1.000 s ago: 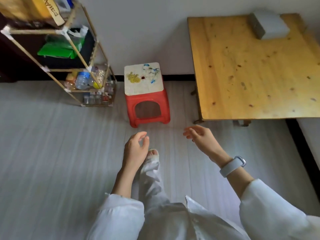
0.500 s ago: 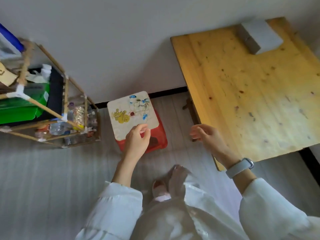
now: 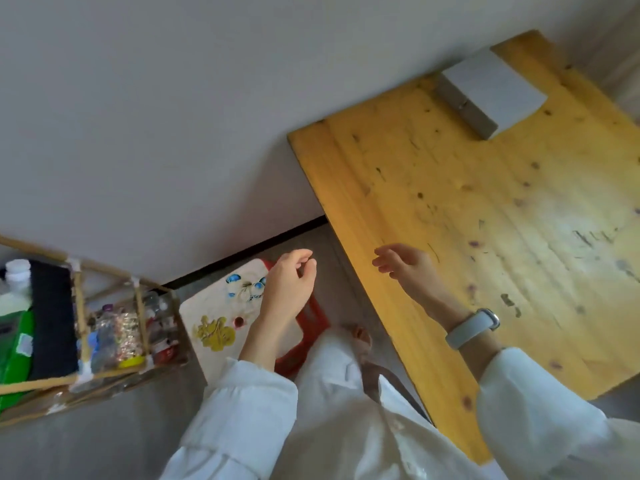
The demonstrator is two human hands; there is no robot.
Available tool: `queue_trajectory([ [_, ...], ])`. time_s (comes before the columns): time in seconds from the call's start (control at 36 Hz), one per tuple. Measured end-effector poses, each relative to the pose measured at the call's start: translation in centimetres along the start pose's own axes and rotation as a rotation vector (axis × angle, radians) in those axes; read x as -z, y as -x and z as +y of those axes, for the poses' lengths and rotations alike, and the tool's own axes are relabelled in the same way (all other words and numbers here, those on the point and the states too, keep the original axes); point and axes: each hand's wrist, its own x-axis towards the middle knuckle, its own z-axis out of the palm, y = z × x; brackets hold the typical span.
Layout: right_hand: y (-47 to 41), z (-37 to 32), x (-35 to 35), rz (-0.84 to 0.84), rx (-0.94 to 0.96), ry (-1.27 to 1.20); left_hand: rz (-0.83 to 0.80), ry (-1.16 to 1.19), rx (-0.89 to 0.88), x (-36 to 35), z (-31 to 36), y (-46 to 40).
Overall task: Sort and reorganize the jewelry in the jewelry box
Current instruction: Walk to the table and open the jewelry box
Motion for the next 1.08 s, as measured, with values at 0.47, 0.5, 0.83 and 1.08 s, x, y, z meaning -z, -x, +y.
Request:
queue_trajectory([
  [0.47, -11.5, -2.4, 7.1, 0.248, -0.151, -0.114, -0.378, -0.175, -0.27, -4.2, 10.6, -18.4],
  [0.5, -12.5, -2.5, 7.4, 0.275, -0.17, -0.125, -0.405, -0.185, -0.285, -4.5, 11.2, -20.1],
  [0.83, -24.4, -3.2, 11.4, 0.592, -0.44, -0.235, -0.659, -0.282, -0.552, -11.5, 19.0, -39.4],
  [1.08, -31.9, 1.4, 15.9, 0.943, -0.489, -0.182, -0.536, -0.273, -0.607, -19.8, 24.1, -46.7],
])
